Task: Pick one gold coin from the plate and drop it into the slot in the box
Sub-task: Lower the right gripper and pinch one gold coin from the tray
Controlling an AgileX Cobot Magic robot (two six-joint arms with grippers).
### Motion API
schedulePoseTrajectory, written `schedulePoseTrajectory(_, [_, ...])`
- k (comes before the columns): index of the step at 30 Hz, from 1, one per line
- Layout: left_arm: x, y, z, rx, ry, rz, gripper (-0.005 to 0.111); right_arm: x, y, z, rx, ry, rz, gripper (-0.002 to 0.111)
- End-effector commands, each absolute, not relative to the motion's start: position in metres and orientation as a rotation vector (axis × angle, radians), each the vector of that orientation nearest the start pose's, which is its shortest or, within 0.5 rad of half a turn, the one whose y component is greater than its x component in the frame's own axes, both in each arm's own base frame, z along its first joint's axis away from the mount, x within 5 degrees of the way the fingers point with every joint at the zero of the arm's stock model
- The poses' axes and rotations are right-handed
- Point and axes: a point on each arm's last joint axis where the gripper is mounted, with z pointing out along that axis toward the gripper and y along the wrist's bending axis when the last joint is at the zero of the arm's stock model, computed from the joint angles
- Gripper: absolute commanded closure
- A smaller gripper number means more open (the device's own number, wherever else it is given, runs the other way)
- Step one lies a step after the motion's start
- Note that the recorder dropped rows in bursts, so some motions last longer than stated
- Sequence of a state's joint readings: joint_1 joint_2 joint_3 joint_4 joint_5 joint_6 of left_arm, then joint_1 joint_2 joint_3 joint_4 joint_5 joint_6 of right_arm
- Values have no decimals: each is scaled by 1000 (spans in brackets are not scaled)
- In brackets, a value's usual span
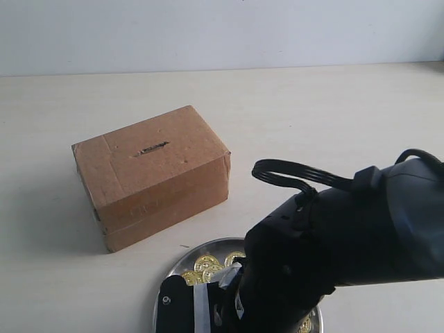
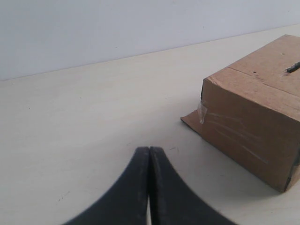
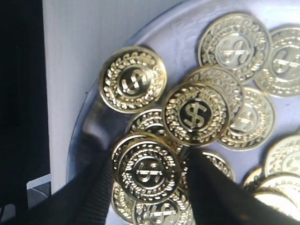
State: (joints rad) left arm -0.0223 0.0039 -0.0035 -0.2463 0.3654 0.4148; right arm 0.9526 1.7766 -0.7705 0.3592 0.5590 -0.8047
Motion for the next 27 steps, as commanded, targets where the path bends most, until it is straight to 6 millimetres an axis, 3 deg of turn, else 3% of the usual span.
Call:
schedulePoseTrajectory(1, [53, -9, 182, 247, 1816, 34, 107, 147, 236, 117, -2039, 2263, 324, 65])
schedulePoseTrajectory(18, [53, -9, 182, 247, 1816, 34, 107, 148, 238, 119, -2043, 2255, 324, 84])
schedulePoseTrajectory(27, [53, -9, 182, 247, 1816, 34, 107, 151, 243, 126, -2083, 2234, 320, 86])
